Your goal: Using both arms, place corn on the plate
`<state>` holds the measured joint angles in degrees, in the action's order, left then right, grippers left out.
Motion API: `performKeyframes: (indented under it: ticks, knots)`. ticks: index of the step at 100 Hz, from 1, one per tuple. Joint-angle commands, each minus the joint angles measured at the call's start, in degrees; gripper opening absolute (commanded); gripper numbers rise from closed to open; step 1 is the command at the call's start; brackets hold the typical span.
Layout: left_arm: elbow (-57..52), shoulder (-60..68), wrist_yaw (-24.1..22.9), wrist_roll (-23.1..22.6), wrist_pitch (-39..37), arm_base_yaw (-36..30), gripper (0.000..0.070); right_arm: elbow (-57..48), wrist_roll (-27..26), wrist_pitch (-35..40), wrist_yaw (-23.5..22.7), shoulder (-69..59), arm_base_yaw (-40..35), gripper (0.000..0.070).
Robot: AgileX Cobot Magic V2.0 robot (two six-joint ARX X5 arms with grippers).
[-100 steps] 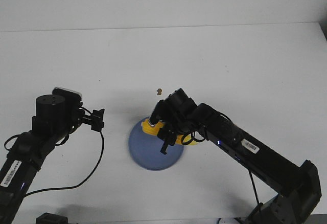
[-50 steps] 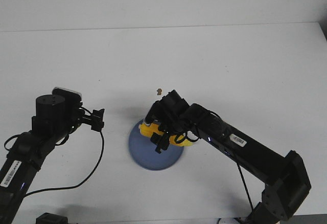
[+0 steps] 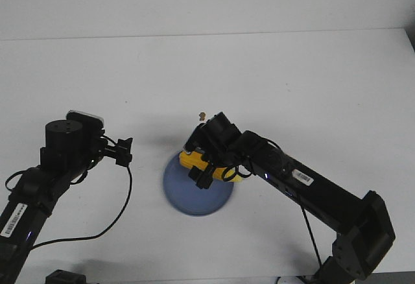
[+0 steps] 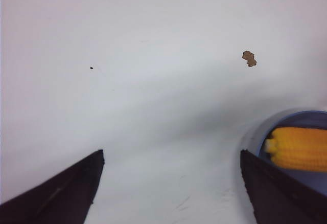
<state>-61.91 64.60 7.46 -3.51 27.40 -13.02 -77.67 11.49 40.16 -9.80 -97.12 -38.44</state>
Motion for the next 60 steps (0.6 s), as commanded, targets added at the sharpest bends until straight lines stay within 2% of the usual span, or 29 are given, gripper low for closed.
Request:
performKeyframes:
  ticks: [1, 16, 39, 60]
  knots:
    - [-0.5, 0.5, 0.3, 0.2, -0.5, -0.2, 0.0543, -0.7, -3.3, -1.7, 1.1, 2.1, 0.8, 0.0586]
    - [-0.5, -0.1, 0.3, 1.3, -0.6, 0.4, 0.0542, -0.7, -5.4, -4.2, 3.4, 7.4, 4.4, 0.0586]
    - [-0.1, -4.4, 0.3, 2.9, -1.6, 4.0, 0.0542, 1.1, -5.6, -6.1, 7.5, 18.3, 11.7, 0.0586]
    - [7.3, -12.4, 0.3, 4.7, -8.3, 8.4, 0.0540, 12.5, -7.8, -13.1, 8.0, 33.1, 21.3, 0.0586]
